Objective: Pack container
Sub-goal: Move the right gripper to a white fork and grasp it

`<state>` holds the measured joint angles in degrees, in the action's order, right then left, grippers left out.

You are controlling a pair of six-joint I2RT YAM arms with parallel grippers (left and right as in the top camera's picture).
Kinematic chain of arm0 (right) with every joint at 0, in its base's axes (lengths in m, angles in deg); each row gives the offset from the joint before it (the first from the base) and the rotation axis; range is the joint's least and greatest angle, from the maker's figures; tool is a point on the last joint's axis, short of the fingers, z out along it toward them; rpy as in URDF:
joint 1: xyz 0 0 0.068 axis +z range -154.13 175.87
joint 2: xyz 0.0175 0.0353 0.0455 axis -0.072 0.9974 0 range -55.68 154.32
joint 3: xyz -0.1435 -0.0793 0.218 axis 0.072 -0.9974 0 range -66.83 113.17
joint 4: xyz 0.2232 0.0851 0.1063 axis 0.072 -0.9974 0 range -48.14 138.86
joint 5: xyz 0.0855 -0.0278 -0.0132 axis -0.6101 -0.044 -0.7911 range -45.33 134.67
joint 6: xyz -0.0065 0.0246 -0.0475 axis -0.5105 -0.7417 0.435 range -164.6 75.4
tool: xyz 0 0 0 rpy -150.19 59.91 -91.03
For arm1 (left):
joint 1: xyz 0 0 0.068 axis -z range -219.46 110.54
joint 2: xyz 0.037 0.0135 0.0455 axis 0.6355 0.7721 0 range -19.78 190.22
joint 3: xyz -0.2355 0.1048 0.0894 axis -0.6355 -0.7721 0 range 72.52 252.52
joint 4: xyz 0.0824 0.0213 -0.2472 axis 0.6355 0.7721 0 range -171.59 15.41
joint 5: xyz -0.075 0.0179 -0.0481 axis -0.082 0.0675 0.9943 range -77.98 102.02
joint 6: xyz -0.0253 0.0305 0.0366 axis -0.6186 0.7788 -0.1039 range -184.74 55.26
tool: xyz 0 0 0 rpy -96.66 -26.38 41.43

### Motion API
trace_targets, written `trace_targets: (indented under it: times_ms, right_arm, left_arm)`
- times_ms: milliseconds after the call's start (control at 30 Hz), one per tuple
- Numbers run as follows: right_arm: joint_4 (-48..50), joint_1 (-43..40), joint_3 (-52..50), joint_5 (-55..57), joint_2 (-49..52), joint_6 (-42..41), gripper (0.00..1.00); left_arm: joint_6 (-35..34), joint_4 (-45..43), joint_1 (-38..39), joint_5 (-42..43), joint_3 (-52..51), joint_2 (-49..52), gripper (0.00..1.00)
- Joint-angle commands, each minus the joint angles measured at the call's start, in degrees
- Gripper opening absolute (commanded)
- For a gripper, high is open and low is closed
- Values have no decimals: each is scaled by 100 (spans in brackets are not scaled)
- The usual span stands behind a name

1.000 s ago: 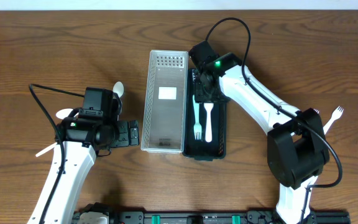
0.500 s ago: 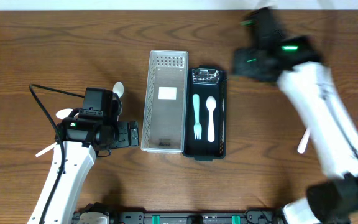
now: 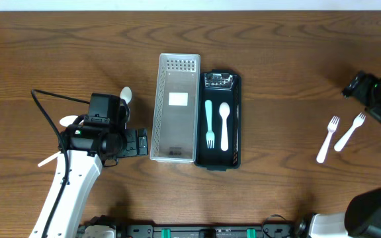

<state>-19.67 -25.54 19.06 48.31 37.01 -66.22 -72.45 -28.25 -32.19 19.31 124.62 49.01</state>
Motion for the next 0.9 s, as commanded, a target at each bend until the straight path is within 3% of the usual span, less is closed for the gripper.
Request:
trace_targets:
  times_ms: [0,267,867]
  right_arm:
    - [398,-116,-684,-466,229,422,93]
    - [1091,-74,-1252,-673,916,608,94]
    - [1344,39,-1257,-675,2166,605,95]
  left_arm:
    - [9,15,-22,-63,74,0,98]
    - [9,17,-22,-63,74,0,98]
    - [9,17,-22,-66,74,0,98]
